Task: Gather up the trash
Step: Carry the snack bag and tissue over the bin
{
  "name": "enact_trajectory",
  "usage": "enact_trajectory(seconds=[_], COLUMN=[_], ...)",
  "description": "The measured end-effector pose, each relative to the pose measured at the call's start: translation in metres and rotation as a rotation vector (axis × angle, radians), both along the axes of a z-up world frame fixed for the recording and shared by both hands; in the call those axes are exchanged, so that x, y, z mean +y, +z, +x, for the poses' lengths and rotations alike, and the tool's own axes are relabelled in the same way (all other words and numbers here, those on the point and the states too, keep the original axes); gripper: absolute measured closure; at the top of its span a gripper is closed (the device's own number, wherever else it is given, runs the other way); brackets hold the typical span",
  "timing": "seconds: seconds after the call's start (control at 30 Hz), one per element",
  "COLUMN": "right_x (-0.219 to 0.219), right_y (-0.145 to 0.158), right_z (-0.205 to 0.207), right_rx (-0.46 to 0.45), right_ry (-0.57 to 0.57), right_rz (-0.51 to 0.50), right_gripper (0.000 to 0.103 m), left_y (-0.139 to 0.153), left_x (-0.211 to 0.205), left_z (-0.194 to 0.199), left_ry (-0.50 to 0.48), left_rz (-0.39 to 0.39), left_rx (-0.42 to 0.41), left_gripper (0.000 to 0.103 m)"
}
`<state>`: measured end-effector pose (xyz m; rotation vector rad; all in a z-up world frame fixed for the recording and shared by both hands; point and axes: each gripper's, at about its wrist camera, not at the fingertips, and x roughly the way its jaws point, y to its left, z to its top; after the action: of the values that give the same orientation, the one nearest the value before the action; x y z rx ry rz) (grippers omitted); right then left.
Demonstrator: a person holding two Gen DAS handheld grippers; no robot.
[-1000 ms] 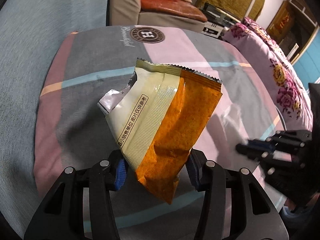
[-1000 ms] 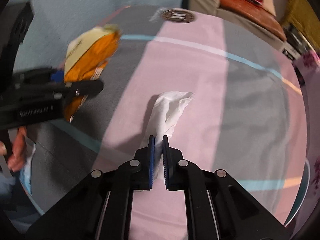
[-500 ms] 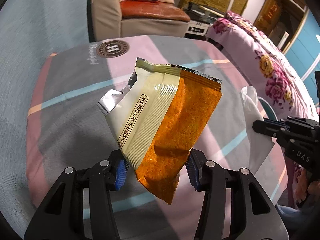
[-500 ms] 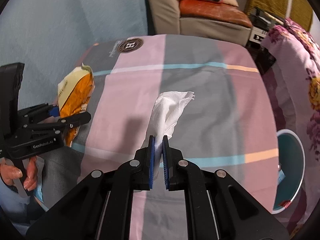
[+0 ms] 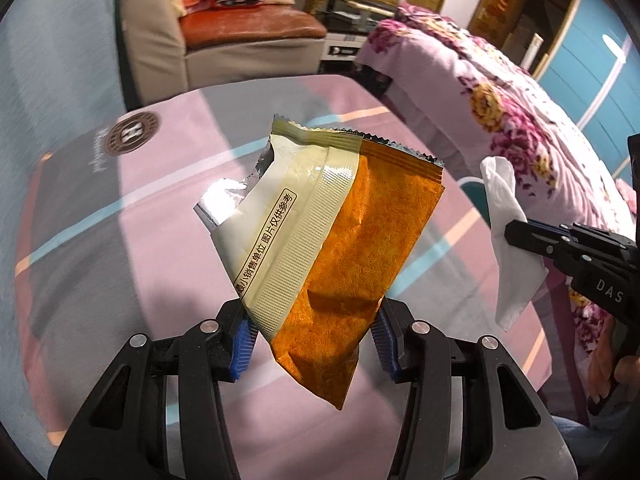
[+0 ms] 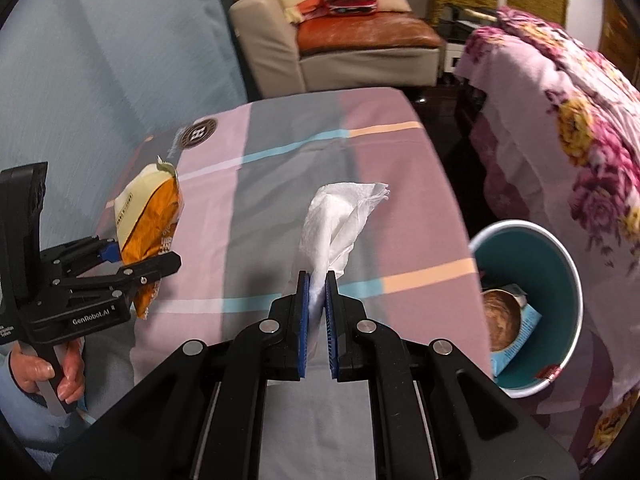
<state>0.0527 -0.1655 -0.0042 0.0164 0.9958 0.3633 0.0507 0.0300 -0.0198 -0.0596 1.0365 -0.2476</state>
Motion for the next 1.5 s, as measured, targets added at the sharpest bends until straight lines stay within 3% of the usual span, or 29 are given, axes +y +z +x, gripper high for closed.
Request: enact_trajectory(seconds=[0.5, 0.9, 1.2, 1.5], right_x=[-0.123, -0.214, -0.248, -0.264], right_y=[0.016, 0.006, -0.001, -0.001], right_z=[-0.003, -0.006, -0.001, 0.008], right_rx=[-0.08, -0.063, -0.057, -0.052], right_ry=[-0.168, -0.304, -0.364, -0.395], right_rz=[0.115, 0.156, 0.151, 0.134], right_gripper=[0.095, 0.095, 0.095, 0.095], left_y=[0.008, 0.005, -0.004, -0.012], left_x=[-0.092, -0.18, -0.244, -0.273], left_z=[0.024, 0.043, 0.057, 0.072], left_ry=[-0.078, -0.186, -0.29, -0.337], left_rz=[0.004, 0.013, 0.009, 0.0], left_rx=[0.016, 0.033, 0.046, 0.06], left_gripper=[0.053, 0.053, 0.053, 0.053])
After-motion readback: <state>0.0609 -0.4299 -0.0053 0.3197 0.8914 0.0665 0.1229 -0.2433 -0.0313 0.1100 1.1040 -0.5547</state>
